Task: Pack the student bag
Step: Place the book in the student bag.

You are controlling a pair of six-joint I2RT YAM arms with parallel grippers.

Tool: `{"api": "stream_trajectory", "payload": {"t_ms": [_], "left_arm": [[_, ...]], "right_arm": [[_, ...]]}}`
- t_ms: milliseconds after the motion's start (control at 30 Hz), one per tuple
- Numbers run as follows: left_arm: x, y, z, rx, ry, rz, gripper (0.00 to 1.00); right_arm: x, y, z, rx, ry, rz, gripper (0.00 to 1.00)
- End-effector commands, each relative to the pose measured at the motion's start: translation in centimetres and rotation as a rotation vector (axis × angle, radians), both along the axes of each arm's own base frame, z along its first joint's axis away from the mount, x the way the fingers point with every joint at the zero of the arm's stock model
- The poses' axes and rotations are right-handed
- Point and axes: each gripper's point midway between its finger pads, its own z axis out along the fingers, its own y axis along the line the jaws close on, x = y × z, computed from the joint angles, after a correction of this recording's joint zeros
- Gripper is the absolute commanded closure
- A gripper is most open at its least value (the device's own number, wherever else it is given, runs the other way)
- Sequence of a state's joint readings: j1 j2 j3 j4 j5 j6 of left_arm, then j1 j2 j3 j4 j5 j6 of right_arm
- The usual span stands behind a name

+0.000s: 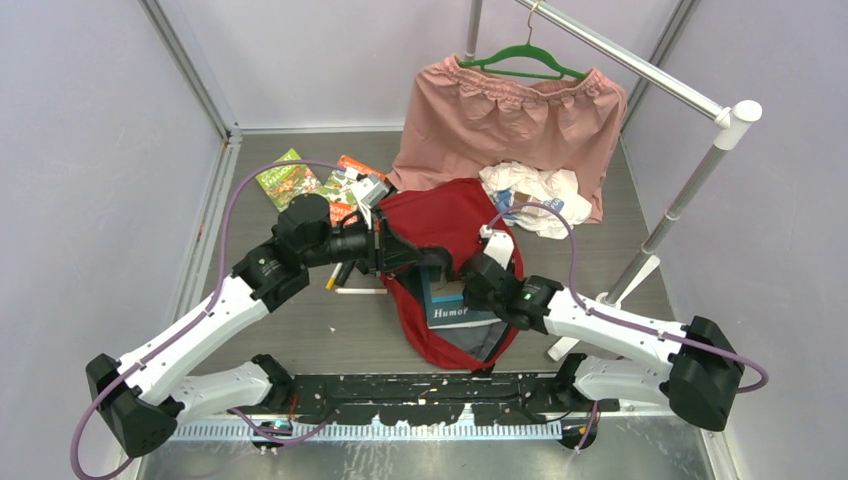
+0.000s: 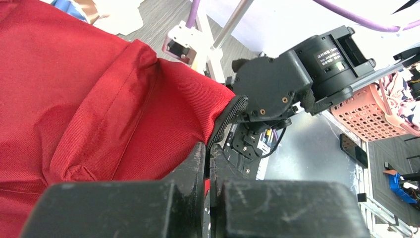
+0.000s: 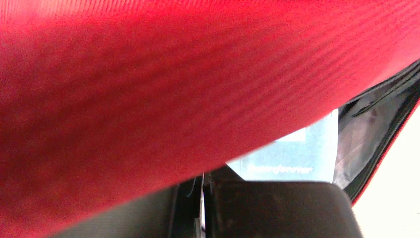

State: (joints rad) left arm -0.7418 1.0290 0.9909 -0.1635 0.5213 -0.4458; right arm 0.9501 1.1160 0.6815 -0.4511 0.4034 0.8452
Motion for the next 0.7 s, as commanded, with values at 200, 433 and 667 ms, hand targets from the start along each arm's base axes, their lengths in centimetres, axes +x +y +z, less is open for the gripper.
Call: {"api": "stream_trajectory", "payload": {"t_ms": [200, 433, 667], "left_arm": [[-1.5, 0.2, 3.8, -0.094, -0.092, -0.051, 1.0], [-1.5, 0.2, 4.0, -0.094, -0.104, -0.049, 1.0], [-1.3, 0.5, 4.1, -0.094, -0.107, -0.024, 1.0]], "right_arm": [[-1.0, 0.1, 3.6, 0.205, -0.012, -0.011, 0.99], [-4.9, -2.6, 1.3, 0.388, 0.107, -0.15, 0.43], [-6.2, -0.8, -0.9, 0.607, 0.241, -0.239, 0.16]]}}
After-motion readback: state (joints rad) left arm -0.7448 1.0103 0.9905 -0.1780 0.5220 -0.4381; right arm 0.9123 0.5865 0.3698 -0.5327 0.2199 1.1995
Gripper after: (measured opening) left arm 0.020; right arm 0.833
